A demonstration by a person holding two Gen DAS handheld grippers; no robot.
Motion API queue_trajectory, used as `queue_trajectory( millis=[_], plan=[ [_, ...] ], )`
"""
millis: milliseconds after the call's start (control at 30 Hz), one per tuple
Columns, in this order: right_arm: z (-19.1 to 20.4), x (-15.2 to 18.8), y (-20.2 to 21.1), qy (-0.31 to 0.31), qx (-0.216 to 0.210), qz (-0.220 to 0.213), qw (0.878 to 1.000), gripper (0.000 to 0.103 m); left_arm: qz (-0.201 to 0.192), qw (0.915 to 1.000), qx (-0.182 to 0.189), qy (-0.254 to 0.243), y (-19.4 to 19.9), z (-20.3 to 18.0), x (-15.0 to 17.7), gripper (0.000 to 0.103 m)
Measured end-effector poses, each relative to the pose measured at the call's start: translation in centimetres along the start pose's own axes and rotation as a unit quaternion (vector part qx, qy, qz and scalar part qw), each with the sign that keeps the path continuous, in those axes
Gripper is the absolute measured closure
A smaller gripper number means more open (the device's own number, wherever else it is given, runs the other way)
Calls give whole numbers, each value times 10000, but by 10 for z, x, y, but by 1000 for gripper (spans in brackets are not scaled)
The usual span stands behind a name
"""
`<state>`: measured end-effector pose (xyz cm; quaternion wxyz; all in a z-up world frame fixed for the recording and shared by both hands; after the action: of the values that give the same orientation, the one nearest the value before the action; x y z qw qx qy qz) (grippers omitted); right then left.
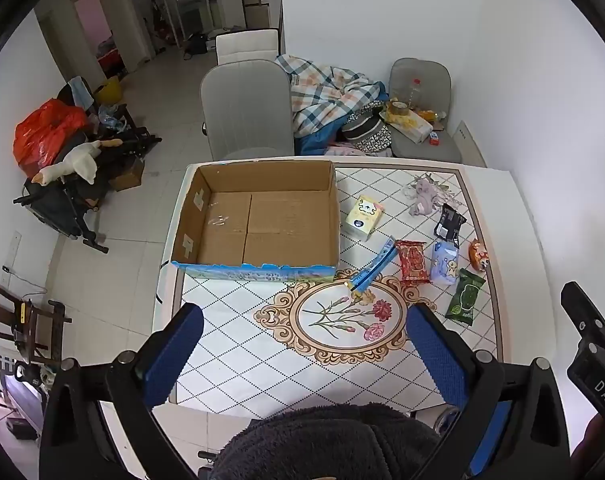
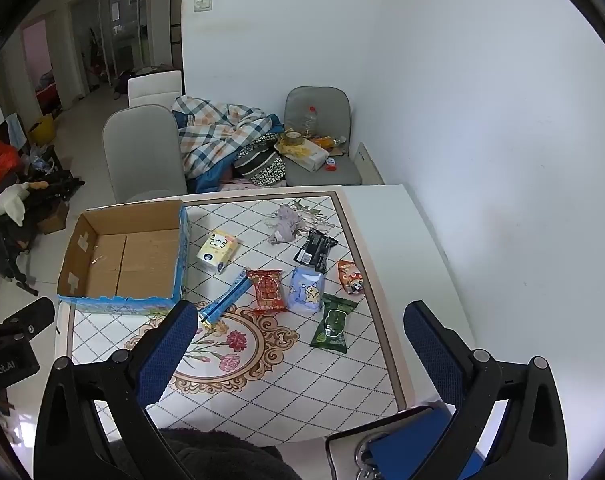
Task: Organize soft objects
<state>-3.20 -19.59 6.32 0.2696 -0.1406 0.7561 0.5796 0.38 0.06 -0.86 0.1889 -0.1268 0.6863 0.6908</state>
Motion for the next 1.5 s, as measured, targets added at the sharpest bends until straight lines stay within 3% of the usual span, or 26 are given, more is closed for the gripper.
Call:
queue_trajectory(
  millis=[433,533,1500],
  plan=[
    [1,-2,-2,-61,-99,36,9999,0,137,9998,48,-114,5,-2,-7,0],
    [1,-3,-1,-62,-119,44,9999,0,74,10000,45,-17,2,-2,3,0],
    [1,-4,6,-63,-194,-83,9998,0,-37,10000,6,-65,5,-4,-1,0]
  ],
)
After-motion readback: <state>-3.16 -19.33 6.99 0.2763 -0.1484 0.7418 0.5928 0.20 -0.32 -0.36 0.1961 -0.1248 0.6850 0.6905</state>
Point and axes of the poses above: each gripper's, at about its wrist camera, not at the fingertips, and y roughly against the way its jaws point, z to its left, x to its underside, the point moved 1 cm from there along -y, roughly the way its jaws point, and after that the axes turned 2 degrees about -y, right-handed, at the moved point
